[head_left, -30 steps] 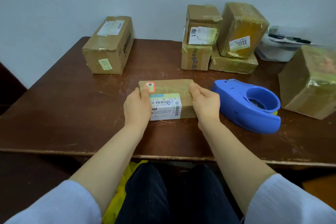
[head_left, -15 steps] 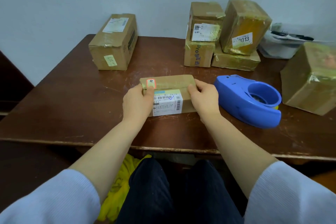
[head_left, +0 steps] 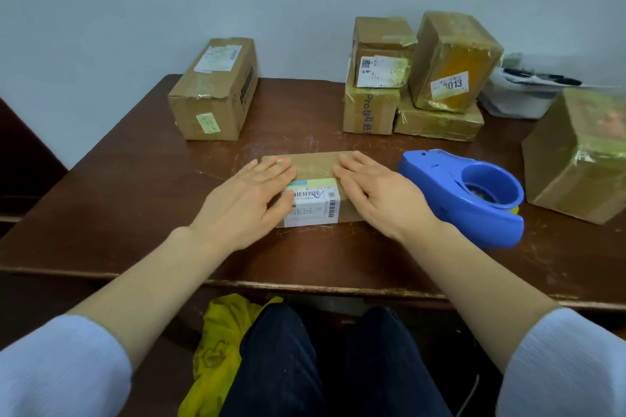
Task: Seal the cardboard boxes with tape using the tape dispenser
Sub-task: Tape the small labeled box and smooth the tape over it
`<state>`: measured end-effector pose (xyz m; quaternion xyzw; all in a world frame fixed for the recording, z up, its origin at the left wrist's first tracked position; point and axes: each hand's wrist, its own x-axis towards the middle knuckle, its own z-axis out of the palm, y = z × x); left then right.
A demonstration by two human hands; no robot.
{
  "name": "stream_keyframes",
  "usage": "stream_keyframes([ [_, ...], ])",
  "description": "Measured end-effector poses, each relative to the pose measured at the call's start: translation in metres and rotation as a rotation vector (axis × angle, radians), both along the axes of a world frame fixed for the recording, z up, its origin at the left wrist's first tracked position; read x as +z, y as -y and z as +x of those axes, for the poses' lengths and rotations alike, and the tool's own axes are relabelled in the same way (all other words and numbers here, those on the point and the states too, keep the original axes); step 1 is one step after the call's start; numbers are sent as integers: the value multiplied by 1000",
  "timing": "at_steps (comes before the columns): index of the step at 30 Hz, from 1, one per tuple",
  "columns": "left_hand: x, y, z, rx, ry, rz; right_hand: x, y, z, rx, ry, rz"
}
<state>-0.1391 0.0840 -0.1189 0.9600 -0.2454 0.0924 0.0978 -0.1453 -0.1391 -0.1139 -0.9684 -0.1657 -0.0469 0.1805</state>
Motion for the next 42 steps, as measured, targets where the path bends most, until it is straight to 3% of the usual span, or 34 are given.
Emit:
stream_keyframes([
  [3,-1,6,0,-12,48,57,-7,-8,0,1,157,-45],
  [7,-5,11,6,-89,-18,48,-3,-18,3,154,16,-78],
  [13,-3,6,-1,7,-42,-16,-1,-8,-7,-62,3,19],
  [17,1,5,-6,54,60,-64,9,14,-22,-257,231,166],
  [20,7,12,0,-9,30,25,22,42,-33,-329,351,88],
  [23,7,18,7,6,-123,229,26,70,-41,-539,142,-149],
  [25,5,24,5,77,-113,262,26,84,-44,-617,15,-324],
  [30,8,52,-6,240,-51,229,25,95,-37,-499,-89,-431],
  [33,13,57,-6,233,-111,218,28,98,-37,-473,-134,-276],
  [37,20,63,-6,248,-221,167,33,107,-46,-503,2,-24],
  [40,32,75,-5,205,-231,33,55,108,-55,-491,-49,599],
  [42,46,87,-6,177,-290,-220,65,110,-62,-391,-209,1101],
])
